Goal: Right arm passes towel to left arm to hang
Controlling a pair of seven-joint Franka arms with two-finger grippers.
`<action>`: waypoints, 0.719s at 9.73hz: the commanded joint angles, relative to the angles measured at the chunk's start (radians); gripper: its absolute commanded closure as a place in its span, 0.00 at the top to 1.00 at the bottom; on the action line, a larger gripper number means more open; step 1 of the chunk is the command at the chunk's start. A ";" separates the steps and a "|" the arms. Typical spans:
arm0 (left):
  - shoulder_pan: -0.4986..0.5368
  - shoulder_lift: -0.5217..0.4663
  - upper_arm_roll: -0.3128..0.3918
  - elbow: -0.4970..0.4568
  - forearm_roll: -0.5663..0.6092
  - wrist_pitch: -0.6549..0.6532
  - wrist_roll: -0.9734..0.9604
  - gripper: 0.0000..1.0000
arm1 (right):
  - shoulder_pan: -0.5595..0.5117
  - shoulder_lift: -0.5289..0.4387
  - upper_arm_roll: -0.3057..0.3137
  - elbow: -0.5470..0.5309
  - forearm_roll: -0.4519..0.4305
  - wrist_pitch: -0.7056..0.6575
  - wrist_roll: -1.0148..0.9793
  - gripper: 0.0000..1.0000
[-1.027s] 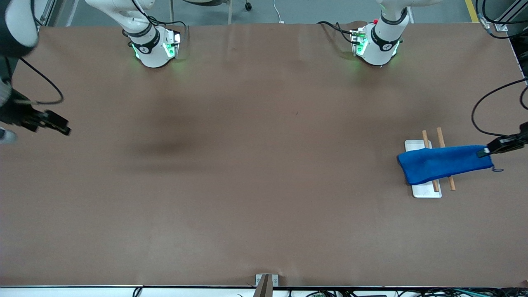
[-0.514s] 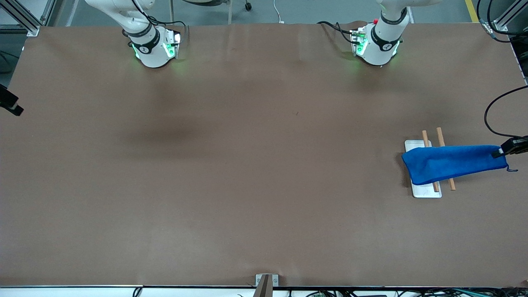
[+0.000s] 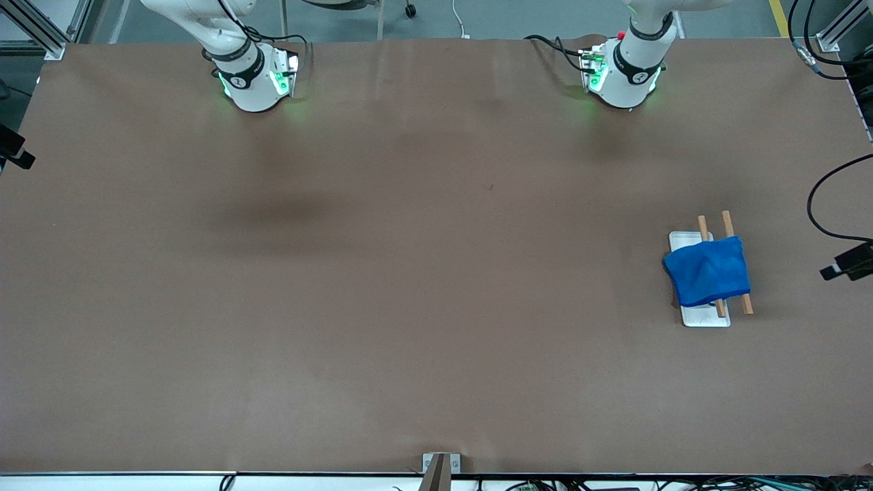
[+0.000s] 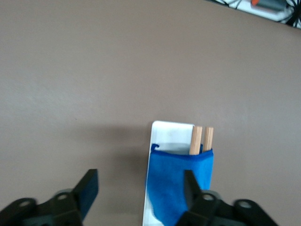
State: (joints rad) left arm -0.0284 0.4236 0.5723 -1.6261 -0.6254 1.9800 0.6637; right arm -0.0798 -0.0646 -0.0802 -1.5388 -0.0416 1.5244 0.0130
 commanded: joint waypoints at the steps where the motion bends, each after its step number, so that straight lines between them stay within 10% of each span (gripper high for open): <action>1: -0.051 -0.066 -0.014 -0.017 0.164 0.014 -0.054 1.00 | -0.003 0.006 0.002 0.002 -0.004 0.023 -0.007 1.00; 7: -0.009 -0.431 -0.408 -0.109 0.551 -0.131 -0.484 1.00 | -0.014 0.006 0.005 -0.006 0.029 0.019 -0.002 1.00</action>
State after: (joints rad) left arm -0.0548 0.0587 0.2253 -1.6716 -0.1290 1.8927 0.2397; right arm -0.0852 -0.0529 -0.0802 -1.5393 -0.0270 1.5425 0.0130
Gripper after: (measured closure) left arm 0.000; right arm 0.000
